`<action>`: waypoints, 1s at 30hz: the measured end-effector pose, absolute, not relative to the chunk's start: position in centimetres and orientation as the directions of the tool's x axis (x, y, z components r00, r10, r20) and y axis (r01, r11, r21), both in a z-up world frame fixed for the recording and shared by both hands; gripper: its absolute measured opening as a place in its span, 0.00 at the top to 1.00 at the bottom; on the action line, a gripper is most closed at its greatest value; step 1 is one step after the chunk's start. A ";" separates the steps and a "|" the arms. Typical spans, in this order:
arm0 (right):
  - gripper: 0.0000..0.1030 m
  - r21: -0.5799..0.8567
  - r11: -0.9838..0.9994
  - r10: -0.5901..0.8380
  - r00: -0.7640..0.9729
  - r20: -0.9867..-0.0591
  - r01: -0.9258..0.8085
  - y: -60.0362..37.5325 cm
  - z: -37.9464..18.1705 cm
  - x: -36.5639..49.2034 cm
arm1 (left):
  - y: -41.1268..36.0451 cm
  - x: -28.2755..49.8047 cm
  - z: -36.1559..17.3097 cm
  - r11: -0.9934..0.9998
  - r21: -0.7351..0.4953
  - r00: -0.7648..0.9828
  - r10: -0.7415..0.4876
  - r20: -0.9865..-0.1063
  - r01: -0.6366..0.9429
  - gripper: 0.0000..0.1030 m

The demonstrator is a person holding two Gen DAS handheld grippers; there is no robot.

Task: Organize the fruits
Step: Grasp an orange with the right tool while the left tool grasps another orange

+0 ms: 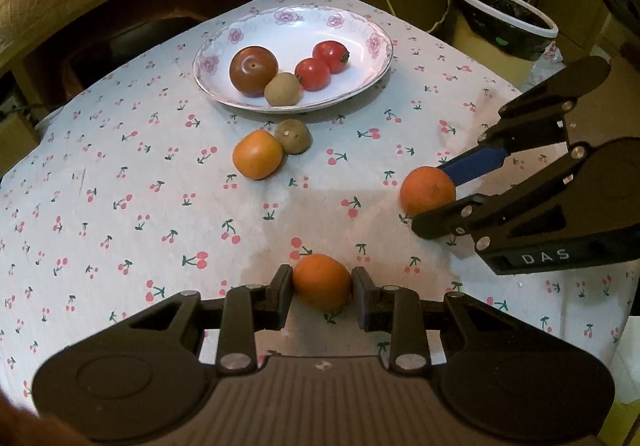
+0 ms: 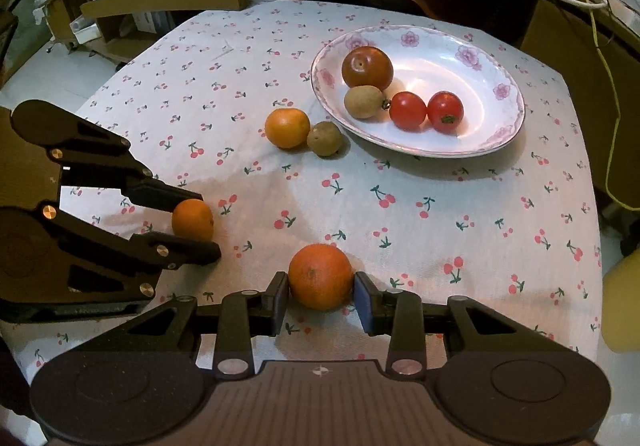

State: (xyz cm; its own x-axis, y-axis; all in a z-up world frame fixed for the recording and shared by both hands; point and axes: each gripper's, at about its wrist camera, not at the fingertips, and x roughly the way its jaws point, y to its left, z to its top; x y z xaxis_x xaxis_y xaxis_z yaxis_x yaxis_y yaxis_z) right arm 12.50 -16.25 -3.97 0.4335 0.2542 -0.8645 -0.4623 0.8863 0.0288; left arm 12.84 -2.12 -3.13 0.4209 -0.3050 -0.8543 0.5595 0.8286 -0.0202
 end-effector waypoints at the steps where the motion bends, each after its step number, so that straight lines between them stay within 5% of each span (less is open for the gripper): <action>1: 0.64 0.031 0.887 0.255 0.432 -0.865 -0.460 -16.3 -4.0 12.4 | -2.2 12.9 -3.1 0.829 -0.020 0.420 -0.304 -0.855 0.559 0.64; 30: 0.68 0.051 0.929 0.268 0.575 -0.773 -0.365 -18.3 0.4 17.0 | -3.8 18.3 1.1 0.879 0.018 0.551 -0.282 -0.785 0.476 0.65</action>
State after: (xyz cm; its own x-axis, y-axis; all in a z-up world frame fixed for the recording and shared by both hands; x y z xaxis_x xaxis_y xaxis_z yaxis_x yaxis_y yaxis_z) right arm 17.04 -18.26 0.40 0.5748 0.2685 -0.7730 -0.3654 0.9295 0.0511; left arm 18.26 -3.76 1.08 0.5510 -0.2823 -0.7853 0.4759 0.8793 0.0179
